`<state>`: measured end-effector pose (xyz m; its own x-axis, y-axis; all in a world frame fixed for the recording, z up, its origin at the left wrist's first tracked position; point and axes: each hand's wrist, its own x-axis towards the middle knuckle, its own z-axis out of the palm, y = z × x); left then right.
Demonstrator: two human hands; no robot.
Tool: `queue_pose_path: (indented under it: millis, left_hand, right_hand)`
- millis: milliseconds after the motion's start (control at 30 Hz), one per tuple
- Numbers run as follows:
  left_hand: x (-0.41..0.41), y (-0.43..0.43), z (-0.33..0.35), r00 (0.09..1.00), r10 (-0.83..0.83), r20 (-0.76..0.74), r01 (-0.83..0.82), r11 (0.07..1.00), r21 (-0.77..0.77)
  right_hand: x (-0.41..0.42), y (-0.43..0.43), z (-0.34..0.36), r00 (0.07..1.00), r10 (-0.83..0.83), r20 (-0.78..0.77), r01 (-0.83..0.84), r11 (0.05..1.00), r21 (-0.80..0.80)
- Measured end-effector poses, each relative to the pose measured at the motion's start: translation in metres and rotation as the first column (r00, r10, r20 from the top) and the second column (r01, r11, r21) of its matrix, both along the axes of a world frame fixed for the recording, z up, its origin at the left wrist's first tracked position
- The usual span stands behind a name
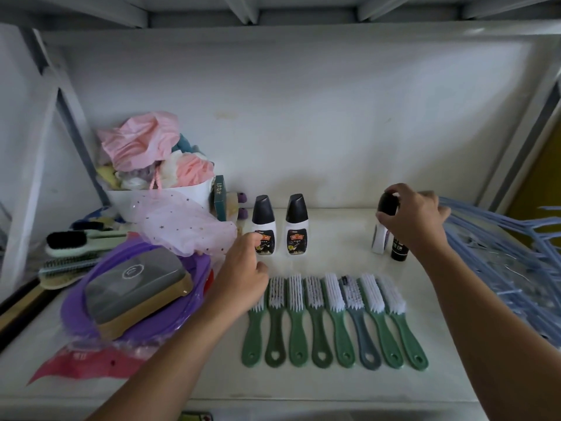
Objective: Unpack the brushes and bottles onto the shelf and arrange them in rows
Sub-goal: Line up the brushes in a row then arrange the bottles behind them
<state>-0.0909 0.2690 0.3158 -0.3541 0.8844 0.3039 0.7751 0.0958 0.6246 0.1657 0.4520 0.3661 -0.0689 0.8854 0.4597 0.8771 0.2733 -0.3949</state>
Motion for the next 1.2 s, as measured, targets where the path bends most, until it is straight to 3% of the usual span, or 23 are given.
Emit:
queue_pose_path:
  millis: [233,500,700,1100,1200]
  left_hand:
    - [0.002,-0.002,0.004,1.000,0.000,-0.012,0.000,1.000,-0.017]
    - [0.003,-0.001,0.006,0.999,0.002,-0.046,-0.002,1.000,-0.010]
    - [0.004,-0.001,0.007,0.998,-0.008,-0.064,0.009,1.000,0.005]
    - [0.002,0.001,0.005,0.997,-0.014,-0.079,0.018,0.999,0.041]
    - [0.004,0.001,0.006,0.996,-0.016,-0.085,0.019,0.999,0.031]
  right_hand:
    - [-0.013,-0.005,-0.002,0.988,0.077,0.135,-0.091,0.990,0.104]
    - [-0.022,-0.008,-0.004,0.974,0.179,0.137,-0.197,0.972,0.130]
    - [-0.037,-0.015,0.003,0.896,0.432,-0.098,-0.434,0.901,-0.004]
    - [-0.050,-0.007,-0.011,0.837,0.453,-0.307,-0.518,0.837,-0.175]
    - [-0.051,-0.004,-0.020,0.854,0.437,-0.283,-0.504,0.830,-0.240]
